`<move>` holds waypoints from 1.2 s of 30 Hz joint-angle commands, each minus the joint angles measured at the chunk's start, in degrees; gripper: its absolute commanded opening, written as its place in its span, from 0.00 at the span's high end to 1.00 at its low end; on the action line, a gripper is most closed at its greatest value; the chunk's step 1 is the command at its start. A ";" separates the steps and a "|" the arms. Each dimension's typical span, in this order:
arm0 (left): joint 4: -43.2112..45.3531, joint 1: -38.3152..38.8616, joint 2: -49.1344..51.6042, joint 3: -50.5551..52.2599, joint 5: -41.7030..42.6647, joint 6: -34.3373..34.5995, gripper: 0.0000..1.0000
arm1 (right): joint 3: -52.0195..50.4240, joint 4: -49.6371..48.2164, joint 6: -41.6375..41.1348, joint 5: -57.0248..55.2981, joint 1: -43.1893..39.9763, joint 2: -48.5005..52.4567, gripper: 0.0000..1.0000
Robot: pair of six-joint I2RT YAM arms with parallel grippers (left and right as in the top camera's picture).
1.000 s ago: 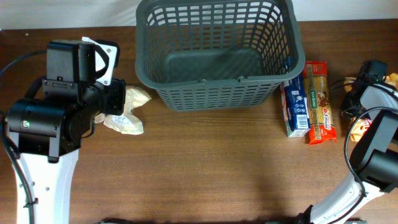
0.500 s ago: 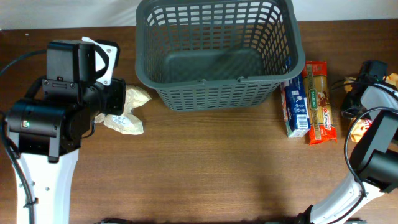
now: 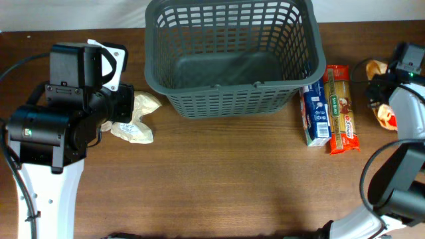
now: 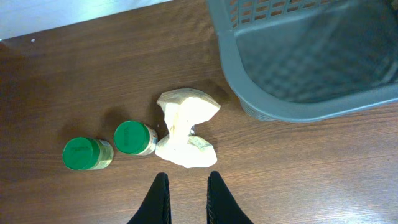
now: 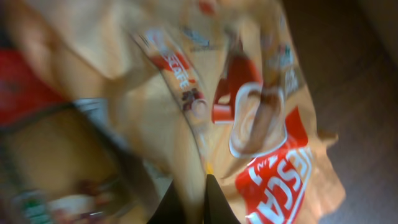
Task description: Pack container
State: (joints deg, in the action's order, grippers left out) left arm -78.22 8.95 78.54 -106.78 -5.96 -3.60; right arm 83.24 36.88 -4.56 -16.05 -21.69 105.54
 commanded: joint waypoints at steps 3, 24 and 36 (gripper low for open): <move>0.20 -0.28 -0.02 -0.35 0.61 0.35 0.94 | 1.97 0.57 -0.87 0.42 2.25 -3.06 0.96; -0.50 -0.28 -0.02 -0.35 0.61 0.33 0.94 | 1.90 1.81 2.27 21.07 -14.91 -0.31 0.23; -0.46 -0.28 -0.02 -0.35 0.63 0.35 0.94 | 1.90 0.50 12.72 29.07 -22.56 5.68 0.01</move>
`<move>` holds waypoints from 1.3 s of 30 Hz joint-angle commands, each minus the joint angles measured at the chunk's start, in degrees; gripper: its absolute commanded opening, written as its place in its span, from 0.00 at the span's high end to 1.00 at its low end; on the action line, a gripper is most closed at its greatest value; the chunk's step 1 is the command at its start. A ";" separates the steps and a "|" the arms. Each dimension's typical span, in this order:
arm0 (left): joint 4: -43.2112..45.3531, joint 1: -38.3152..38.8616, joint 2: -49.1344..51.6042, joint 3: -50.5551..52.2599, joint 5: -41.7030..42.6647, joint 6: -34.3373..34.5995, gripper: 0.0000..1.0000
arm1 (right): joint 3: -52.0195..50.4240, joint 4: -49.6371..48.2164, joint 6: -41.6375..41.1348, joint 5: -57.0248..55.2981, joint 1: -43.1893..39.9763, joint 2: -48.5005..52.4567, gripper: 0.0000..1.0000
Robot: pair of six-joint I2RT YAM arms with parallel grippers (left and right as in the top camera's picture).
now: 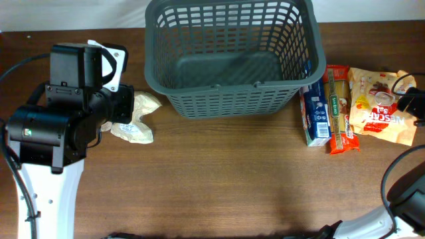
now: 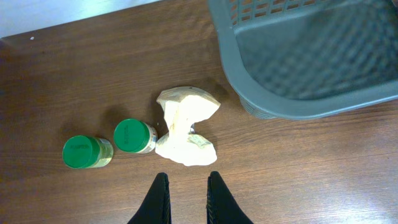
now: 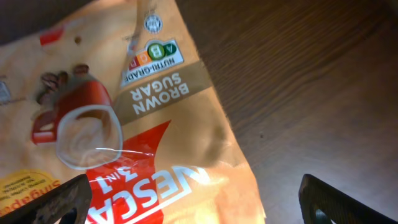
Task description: Pack container
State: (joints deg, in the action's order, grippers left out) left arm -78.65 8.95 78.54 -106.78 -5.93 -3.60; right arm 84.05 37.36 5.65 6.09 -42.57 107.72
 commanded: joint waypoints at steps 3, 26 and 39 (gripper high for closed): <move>-0.04 -0.28 -0.02 -0.35 0.61 0.37 0.94 | 1.09 -0.11 2.54 8.15 -1.81 6.25 0.01; 0.17 -0.22 -0.02 -0.24 4.33 0.37 0.94 | 1.09 -5.25 -0.61 17.84 -0.85 17.31 0.77; 0.17 -0.22 -0.02 -0.24 4.31 0.37 0.94 | 1.16 -5.29 -8.68 17.53 -1.07 16.98 0.96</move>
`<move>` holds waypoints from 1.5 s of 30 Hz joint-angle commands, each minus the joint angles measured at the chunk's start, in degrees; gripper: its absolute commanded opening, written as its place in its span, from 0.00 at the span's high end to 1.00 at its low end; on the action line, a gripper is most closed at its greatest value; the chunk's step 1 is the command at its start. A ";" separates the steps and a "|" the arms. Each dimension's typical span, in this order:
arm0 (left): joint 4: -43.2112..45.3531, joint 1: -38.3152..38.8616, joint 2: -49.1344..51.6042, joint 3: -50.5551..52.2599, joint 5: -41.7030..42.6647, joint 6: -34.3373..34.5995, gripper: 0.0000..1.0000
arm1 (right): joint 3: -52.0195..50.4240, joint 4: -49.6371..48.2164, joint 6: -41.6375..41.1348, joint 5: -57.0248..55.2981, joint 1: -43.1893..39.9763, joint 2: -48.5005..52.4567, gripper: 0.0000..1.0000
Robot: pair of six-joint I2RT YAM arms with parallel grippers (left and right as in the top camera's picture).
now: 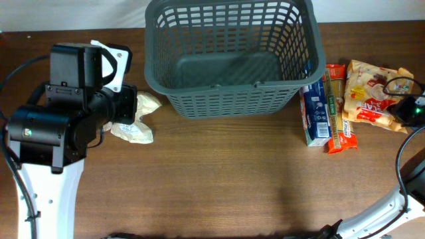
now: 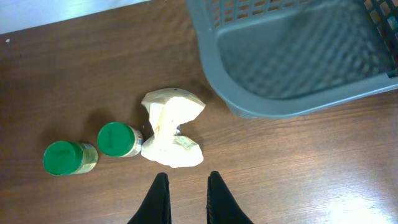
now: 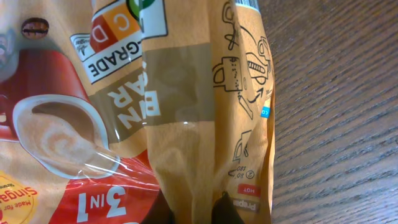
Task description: Pack container
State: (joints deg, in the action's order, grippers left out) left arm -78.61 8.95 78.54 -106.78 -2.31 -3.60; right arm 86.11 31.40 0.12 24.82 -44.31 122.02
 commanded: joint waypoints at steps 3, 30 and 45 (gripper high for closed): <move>0.13 -0.22 -0.02 -0.24 0.68 0.37 0.95 | -0.13 0.72 -4.04 1.01 0.37 1.57 0.96; 0.17 -0.22 -0.02 -0.24 0.66 0.35 0.94 | 9.73 0.70 -5.57 8.66 0.00 -13.64 0.96; 0.13 -0.22 -0.02 -0.24 0.68 0.37 0.94 | 9.70 2.47 -5.31 -1.64 1.25 -12.90 0.49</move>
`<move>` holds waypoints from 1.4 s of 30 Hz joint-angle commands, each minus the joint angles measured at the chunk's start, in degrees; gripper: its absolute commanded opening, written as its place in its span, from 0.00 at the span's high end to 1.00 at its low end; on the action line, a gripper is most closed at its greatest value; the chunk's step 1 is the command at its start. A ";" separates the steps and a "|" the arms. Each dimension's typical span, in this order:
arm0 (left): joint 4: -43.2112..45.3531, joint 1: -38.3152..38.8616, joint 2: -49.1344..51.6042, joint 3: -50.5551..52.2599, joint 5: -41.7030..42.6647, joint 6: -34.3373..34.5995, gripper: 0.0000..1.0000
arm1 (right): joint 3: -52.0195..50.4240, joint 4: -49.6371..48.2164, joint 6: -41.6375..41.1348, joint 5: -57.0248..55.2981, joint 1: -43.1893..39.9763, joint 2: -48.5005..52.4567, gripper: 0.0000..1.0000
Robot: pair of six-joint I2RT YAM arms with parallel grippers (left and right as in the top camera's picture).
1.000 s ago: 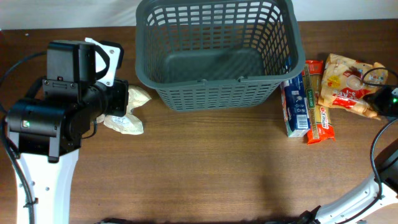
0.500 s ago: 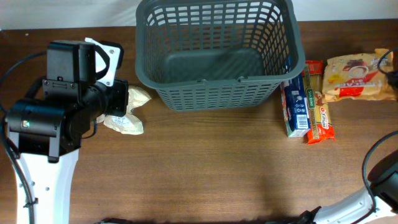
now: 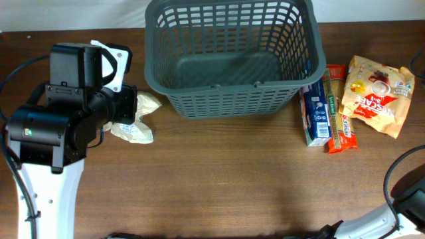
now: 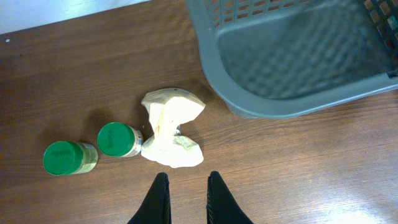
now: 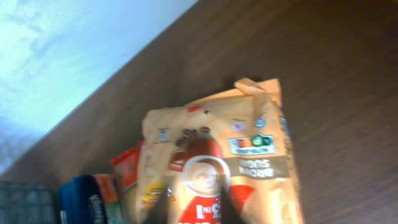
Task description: Pack container
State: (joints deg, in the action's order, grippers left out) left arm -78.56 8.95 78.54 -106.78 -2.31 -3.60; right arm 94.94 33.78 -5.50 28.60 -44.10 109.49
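The grey mesh basket [image 3: 232, 86] stands at the back middle, with nothing inside; its near wall [image 4: 214, 81] shows in the left wrist view. A Nescafe coffee bag [image 3: 375, 93] lies flat at the right, beside a red pasta pack [image 3: 339, 109] and a blue box [image 3: 315, 113]. My right gripper [image 5: 194, 208] hangs open above the coffee bag [image 5: 249, 124], blurred, and is out of the overhead view. My left gripper [image 4: 186, 186] is open over bare table just short of a crumpled pale bag [image 4: 171, 134]. Two green-lidded jars [image 4: 115, 140] stand left of that bag.
The left arm's body [image 3: 66, 113] covers the jars in the overhead view. A white surface runs behind the table's back edge [image 5: 74, 56]. The blue box [image 5: 81, 202] and the red pack [image 5: 127, 165] lie left of the coffee bag.
My right gripper was pressed close at the coffee bag's right edge; now it is open, farther off, with the whole bag in its view. The bag has turned a little. The left arm has not moved.
First my right gripper was on the crumpled coffee bag at the far right edge. Then the bag lay flat beside the pasta pack with the gripper open at its edge. Then the gripper was close on that edge, and now it is off the bag. The left wrist view shifted slightly.
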 commanded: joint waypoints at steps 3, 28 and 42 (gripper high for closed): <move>0.07 -0.22 -0.02 -0.24 0.68 0.37 0.94 | 0.85 -0.15 0.22 -12.63 2.23 0.68 0.08; -0.09 -0.22 -0.02 -0.20 2.38 0.39 0.94 | 0.81 -0.02 -4.46 -18.23 5.20 18.51 0.01; -0.11 -0.22 0.09 -0.20 2.60 0.37 0.94 | 0.76 3.69 -4.48 -13.60 5.51 21.07 0.96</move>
State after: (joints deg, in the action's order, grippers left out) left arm -78.65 8.95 78.54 -106.78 -0.58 -3.60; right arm 96.71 35.66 -10.41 15.09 -39.66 127.04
